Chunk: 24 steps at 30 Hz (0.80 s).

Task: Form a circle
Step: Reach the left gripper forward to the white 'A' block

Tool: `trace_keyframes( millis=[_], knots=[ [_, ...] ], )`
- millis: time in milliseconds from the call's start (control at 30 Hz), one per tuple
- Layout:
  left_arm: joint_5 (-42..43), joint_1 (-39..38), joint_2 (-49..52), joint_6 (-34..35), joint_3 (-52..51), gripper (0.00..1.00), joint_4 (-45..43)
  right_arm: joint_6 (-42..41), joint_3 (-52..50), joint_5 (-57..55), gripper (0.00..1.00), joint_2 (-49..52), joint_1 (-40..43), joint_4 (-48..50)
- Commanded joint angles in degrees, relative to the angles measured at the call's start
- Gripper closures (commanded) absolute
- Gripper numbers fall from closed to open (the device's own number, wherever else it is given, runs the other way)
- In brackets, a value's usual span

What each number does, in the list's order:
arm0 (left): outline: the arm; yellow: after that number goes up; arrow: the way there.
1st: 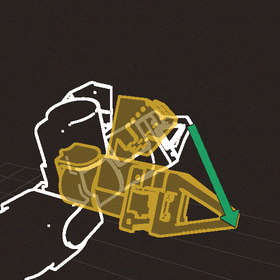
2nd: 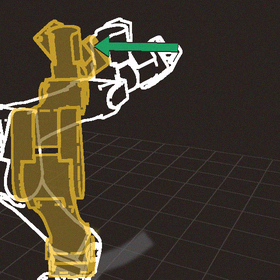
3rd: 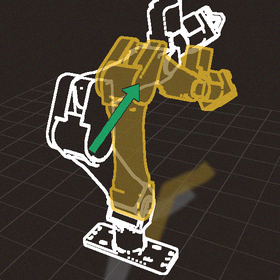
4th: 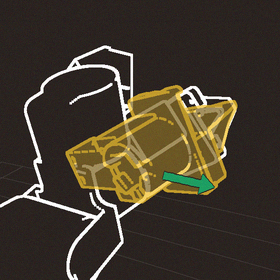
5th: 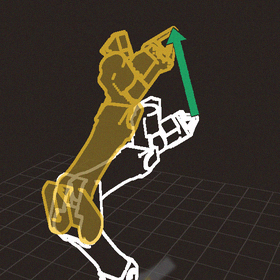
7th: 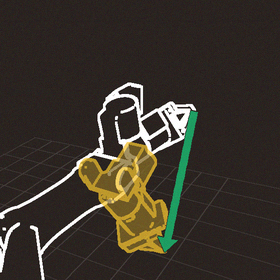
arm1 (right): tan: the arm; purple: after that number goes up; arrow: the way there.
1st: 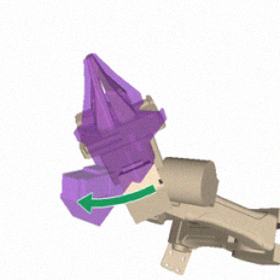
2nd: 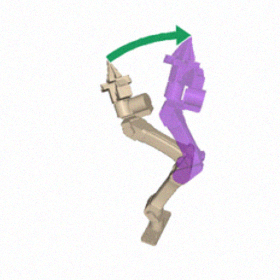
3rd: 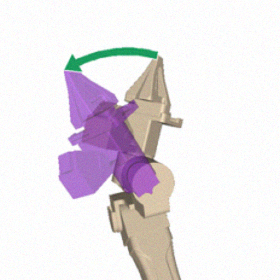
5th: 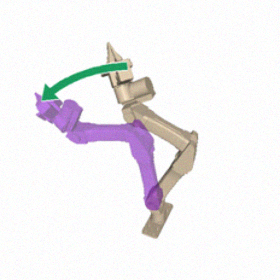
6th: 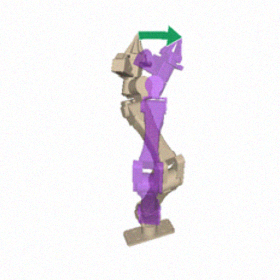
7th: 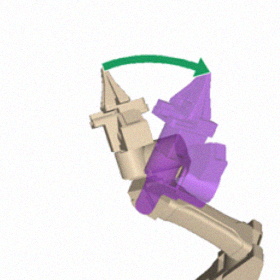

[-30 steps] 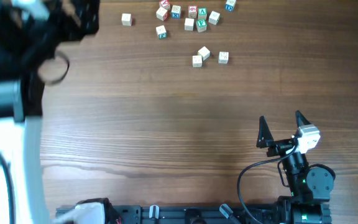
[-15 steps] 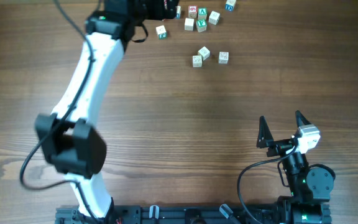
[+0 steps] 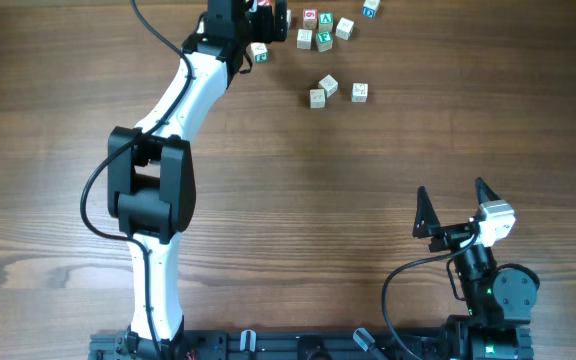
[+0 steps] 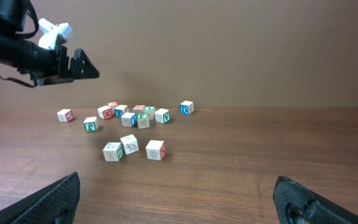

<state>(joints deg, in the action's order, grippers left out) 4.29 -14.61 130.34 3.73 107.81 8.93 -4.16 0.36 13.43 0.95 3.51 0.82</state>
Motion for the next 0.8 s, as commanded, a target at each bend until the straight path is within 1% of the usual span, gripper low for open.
trace_keyframes(
  millis=[0,100,367,600,700,767],
  knots=[
    [-0.79,0.22,0.28,-1.81,0.5,0.0,0.48,1.03,-0.07,-0.39,0.0,-0.31,-0.24,0.13],
    [-0.79,0.22,0.31,-1.84,0.09,0.0,1.36,1.03,-0.04,-0.37,0.0,-0.31,-0.24,0.13],
    [-0.79,0.24,5.57,-1.44,0.09,0.0,3.34,1.01,-0.07,-0.39,0.0,-0.31,-0.24,0.15],
    [-1.2,0.24,9.25,4.24,0.09,0.0,3.3,1.03,-0.04,-0.39,0.0,-0.31,-0.24,0.15],
    [-1.22,0.24,9.62,5.11,0.09,0.0,3.37,1.03,-0.04,-0.39,0.0,-0.31,-0.24,0.15],
    [-1.22,0.24,9.62,8.04,0.09,0.01,4.76,1.03,-0.07,-0.39,0.0,-0.31,-0.24,0.15]
  ],
)
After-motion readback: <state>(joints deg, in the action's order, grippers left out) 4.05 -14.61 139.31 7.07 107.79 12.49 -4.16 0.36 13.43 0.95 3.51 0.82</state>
